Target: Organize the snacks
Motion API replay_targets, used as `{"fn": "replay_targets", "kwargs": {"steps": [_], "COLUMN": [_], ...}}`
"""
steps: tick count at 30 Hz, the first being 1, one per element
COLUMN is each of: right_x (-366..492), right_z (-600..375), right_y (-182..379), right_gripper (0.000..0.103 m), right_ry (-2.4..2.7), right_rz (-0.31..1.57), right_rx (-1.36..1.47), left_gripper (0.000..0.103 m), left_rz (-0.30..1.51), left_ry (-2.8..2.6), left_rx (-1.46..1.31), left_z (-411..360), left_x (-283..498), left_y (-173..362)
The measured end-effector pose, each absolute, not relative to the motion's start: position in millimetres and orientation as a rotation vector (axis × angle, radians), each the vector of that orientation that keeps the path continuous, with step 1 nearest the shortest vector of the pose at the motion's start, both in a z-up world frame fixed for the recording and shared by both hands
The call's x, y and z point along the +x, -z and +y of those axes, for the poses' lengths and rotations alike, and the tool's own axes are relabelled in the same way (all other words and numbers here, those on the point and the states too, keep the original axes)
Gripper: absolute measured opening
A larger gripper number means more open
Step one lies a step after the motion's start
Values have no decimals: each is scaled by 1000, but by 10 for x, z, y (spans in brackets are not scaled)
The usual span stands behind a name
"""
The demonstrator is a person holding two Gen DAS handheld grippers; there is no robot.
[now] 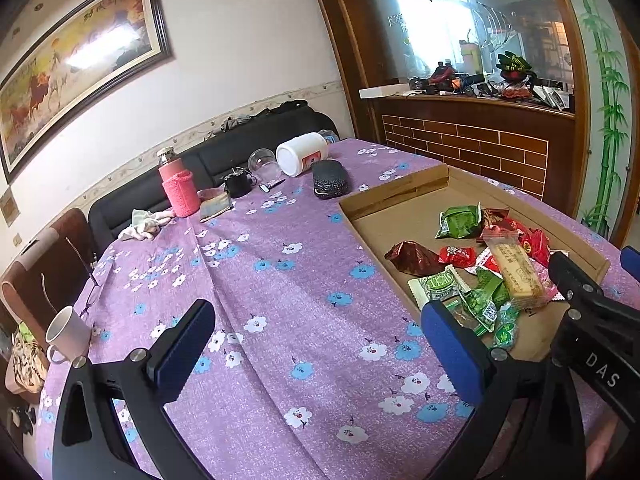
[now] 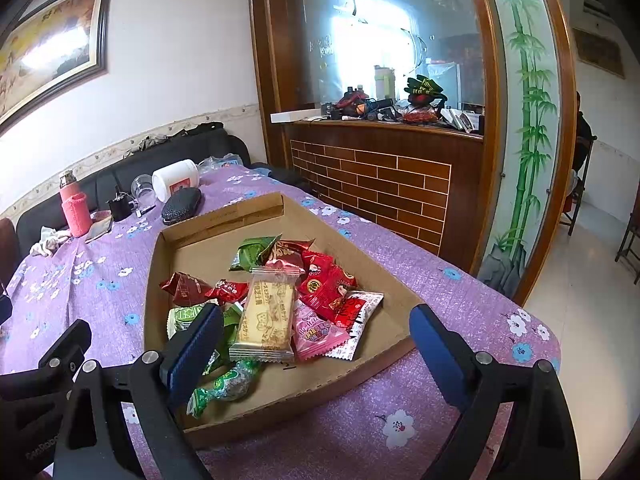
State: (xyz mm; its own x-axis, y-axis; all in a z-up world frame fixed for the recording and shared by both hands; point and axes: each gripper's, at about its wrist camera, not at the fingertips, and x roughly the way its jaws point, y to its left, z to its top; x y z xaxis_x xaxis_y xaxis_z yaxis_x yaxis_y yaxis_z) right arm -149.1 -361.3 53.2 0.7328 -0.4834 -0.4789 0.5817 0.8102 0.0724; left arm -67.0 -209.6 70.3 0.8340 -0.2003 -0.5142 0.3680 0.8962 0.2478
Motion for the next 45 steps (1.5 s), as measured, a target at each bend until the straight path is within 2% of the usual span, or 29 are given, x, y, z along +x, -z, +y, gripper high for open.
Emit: {"fn": "replay_targets", "kwargs": {"steps": [45], "right_x": [-1492], "right_z": [-3638], "right_y": [-508], "right_gripper": [96], "right_ry": [600], "right_rz": [478], "right_rx": [228], "left_gripper": [103], "left_rz": [537], "left_ry": [316], "left_rx": [321], "left_z": [-2066], "left_x": [-604], "left_y": [-677]}}
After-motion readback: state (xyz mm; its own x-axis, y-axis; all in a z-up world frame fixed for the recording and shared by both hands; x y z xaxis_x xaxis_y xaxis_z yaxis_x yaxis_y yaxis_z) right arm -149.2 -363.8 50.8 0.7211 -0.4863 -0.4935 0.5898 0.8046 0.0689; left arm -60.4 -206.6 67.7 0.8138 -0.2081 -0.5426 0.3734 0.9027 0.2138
